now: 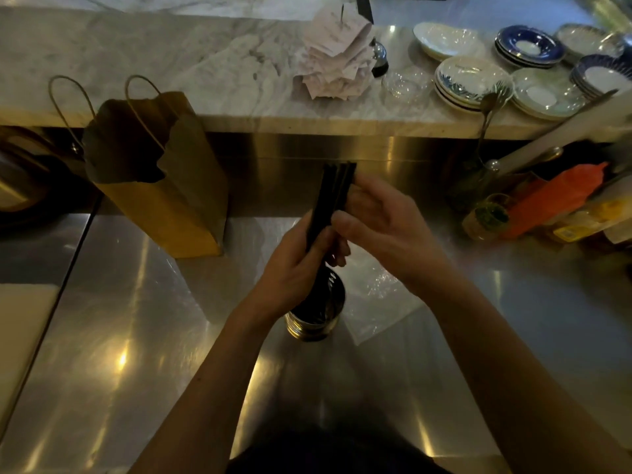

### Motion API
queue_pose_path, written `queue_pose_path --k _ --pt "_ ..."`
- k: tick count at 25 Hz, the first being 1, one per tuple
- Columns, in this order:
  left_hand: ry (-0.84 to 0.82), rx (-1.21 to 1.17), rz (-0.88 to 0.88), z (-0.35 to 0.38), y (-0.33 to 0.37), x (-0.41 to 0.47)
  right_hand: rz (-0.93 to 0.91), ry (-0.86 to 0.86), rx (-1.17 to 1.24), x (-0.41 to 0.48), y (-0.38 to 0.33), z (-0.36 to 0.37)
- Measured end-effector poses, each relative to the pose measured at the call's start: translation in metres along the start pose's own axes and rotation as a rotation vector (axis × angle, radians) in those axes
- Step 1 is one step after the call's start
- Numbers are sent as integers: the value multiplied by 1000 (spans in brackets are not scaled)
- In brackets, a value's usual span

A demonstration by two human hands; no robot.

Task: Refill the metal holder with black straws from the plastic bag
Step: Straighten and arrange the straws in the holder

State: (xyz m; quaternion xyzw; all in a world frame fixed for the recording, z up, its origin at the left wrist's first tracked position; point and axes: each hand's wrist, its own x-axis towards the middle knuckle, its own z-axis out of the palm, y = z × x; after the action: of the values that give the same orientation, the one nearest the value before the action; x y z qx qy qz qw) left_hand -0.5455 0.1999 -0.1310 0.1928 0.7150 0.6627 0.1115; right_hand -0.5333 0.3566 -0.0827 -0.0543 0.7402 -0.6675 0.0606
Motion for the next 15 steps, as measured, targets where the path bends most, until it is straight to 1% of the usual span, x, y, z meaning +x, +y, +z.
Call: queue_pose_path --k 2,4,6,8,12,15 --pt "-34 78 16 7 -6 -6 -29 -24 -49 1 -1 4" --pt "-15 115 1 12 -16 -14 -45 -10 -121 -4 7 8" --pt "21 162 -53 16 -27 -20 -72 -32 -178 -10 15 9" --pt "18 206 -115 20 -34 -21 -113 -43 -250 -13 21 9" --pt "-70 272 -113 19 -41 -18 -108 -1 -269 -13 38 6" --pt "-138 324 -205 12 -49 -17 -65 34 -318 -18 55 9"
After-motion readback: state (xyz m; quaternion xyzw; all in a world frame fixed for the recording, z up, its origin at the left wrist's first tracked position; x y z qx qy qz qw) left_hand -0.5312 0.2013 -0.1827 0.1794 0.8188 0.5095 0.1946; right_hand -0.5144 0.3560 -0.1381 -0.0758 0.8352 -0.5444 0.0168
